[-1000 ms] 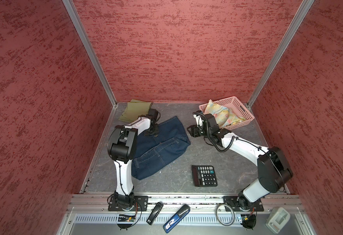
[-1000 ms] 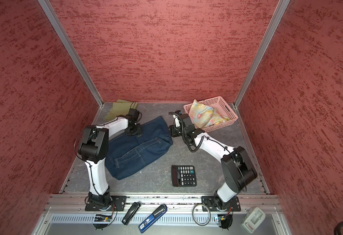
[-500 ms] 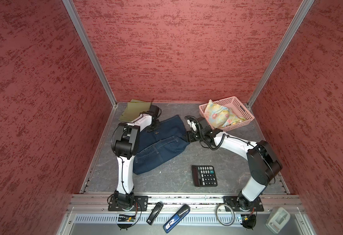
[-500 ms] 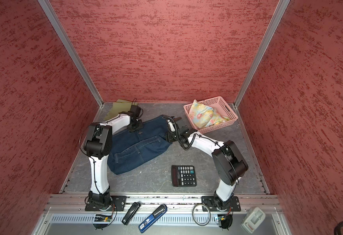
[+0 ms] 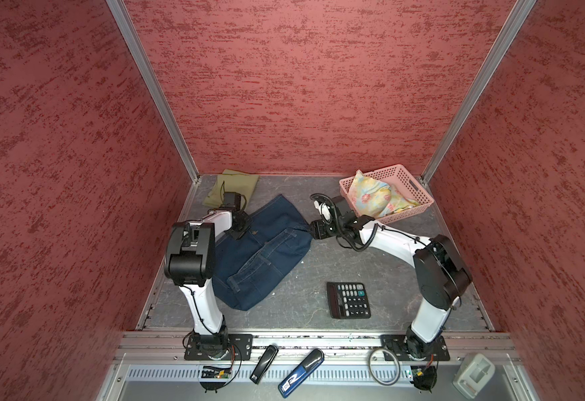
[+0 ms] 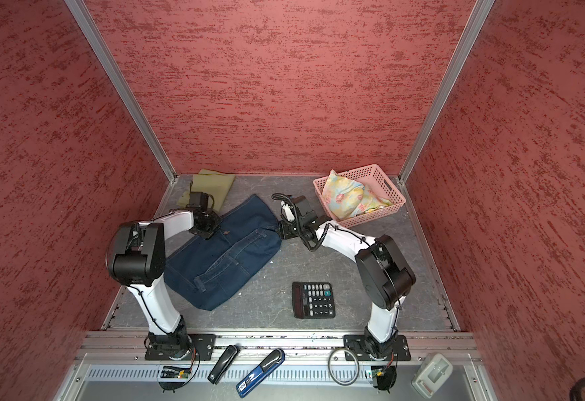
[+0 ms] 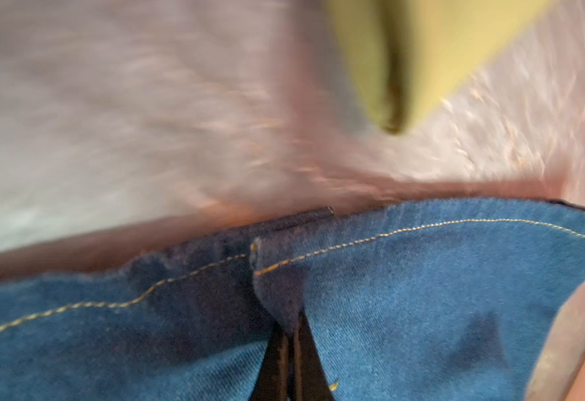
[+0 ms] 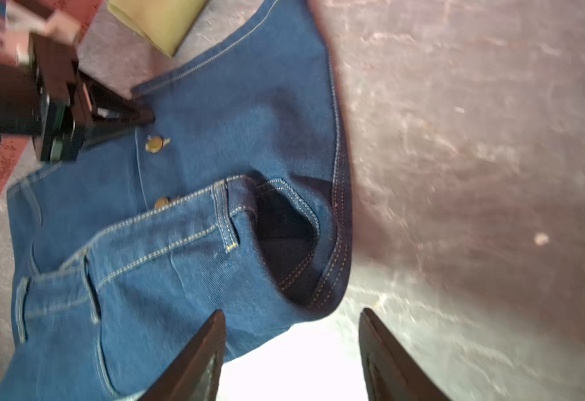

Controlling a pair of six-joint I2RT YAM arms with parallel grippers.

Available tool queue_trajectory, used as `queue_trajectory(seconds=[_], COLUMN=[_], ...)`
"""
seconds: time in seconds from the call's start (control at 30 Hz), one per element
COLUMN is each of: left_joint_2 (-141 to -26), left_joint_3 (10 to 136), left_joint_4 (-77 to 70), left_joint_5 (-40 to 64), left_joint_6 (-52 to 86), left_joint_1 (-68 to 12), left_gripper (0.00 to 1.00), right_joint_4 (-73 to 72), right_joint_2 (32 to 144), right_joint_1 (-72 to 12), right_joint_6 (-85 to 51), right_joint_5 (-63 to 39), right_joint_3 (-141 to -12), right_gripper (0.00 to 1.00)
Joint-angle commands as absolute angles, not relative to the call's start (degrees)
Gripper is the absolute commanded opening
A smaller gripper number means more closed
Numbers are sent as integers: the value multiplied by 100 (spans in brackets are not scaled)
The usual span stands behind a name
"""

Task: Fold and stack skirts
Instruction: Smooth out the skirt at the center of the table.

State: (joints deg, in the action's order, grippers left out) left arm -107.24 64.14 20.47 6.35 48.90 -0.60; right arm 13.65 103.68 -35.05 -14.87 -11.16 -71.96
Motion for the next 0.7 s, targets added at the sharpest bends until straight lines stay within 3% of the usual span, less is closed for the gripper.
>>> queue_trajectory(seconds=[0.0, 0.27, 0.67], left_joint_2=[-10400, -9925, -10467], left_joint_3=[5807, 4840, 5205], left_joint_4=[1714, 784, 422], left_joint_5=[674, 256, 79], left_joint_6=[6142, 7940, 8755], left_joint_1=[-184, -574, -544], left_gripper=[0, 0, 0], right_joint_4=[1501, 1644, 1964], right_joint_2=[10486, 10788, 11327], right_joint_1=[-3696, -4123, -4422], right_joint_6=[-1383, -2222, -2611], right_joint_5=[-1004, -128, 470], right_joint_3=[-7548, -7894, -8593], right_gripper=[63, 64, 65])
